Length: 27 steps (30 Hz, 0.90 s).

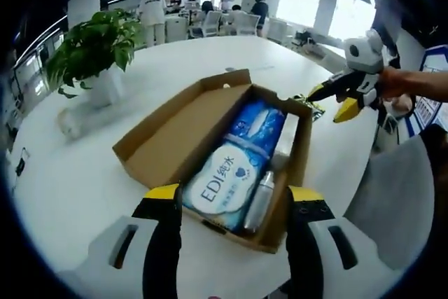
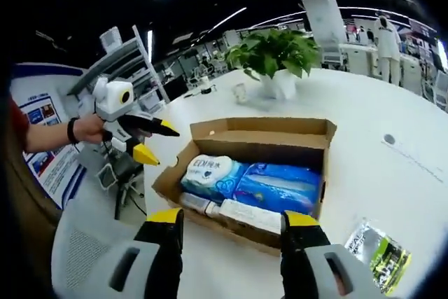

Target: Operate the shoe box by opening the lid, removing the specified soft item, and placing it in the target area until the item is outside and the box remains undamaged.

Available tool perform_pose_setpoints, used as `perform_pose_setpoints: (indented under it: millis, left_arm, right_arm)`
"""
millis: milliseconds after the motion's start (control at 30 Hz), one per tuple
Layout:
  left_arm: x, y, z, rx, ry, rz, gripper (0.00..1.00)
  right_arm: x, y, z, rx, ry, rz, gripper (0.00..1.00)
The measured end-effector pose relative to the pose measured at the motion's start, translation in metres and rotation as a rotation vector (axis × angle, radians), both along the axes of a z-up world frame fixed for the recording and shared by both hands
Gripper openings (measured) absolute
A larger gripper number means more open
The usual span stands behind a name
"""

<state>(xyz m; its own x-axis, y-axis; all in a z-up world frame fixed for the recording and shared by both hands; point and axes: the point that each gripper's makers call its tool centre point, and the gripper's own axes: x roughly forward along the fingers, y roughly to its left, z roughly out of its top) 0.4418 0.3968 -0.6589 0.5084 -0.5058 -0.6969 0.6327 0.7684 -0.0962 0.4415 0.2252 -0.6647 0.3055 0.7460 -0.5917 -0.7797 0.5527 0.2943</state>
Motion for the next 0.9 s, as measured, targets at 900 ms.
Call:
perform_pose_setpoints:
  millis: [900]
  left_arm:
    - [0.017, -0.005, -0.056, 0.267, 0.049, -0.274, 0.61]
  right_arm:
    - [0.019, 0.101, -0.051, -0.425, -0.186, 0.621, 0.54]
